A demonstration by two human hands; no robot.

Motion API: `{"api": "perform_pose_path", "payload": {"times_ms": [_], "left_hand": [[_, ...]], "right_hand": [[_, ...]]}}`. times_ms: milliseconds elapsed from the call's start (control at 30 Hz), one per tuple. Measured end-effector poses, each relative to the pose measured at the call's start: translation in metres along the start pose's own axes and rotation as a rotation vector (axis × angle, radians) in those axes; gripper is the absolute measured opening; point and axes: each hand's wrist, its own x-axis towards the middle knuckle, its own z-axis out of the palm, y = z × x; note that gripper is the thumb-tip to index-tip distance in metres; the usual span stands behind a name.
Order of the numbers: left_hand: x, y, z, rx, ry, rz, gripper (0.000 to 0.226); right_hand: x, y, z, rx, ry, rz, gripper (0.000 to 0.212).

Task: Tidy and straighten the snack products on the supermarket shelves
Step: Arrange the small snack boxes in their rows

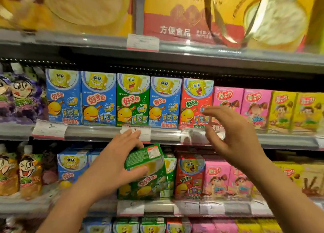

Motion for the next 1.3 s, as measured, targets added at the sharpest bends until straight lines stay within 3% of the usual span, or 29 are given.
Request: {"api": "perform_pose_path", "payload": {"times_ms": [233,400,500,667,767,900,1100,1200,1300], "left_hand": [[0.003,-0.015,0.006,-0.129,0.056,-0.044,0.047],[0.002,-0.022,-0.002,-0.253,0.022,-0.051,0.044],[0.001,-0.026,-0.002,-0.277,0.001,-0.059,0.048],[0.0,-0.027,-0.001,-0.288,0.001,-0.058,0.044],[0.0,-0.028,0.001,-0.302,0.017,-0.083,0.048],[0.0,-0.026,0.002,-0.346,0.021,-0.134,0.053],[-0.005,-0.019,-0.002,-0.458,0.029,-0.19,0.057],[-0.021,-0.007,-0.002,-0.681,0.077,-0.228,0.052],[-0.043,0.001,0.007,-0.874,0.241,-0.349,0.05]], "right_hand": [[0.082,0.0,0.003,-0.203,-0.029,-0.234,0.042],[0.124,-0.013,0.02,-0.326,-0.204,-0.052,0.062],[0.132,-0.019,0.027,-0.356,-0.268,-0.01,0.06],[0.126,-0.033,0.018,-0.272,-0.084,-0.083,0.04],[0.124,-0.037,0.004,-0.288,-0.098,-0.129,0.041],[0.119,-0.039,-0.012,-0.122,-0.116,-0.167,0.044],[0.091,-0.035,-0.026,0.003,0.113,-0.119,0.034],[0.065,-0.034,-0.037,0.196,0.212,0.005,0.026],[0.03,-0.031,-0.044,0.502,0.149,0.167,0.024]]}}
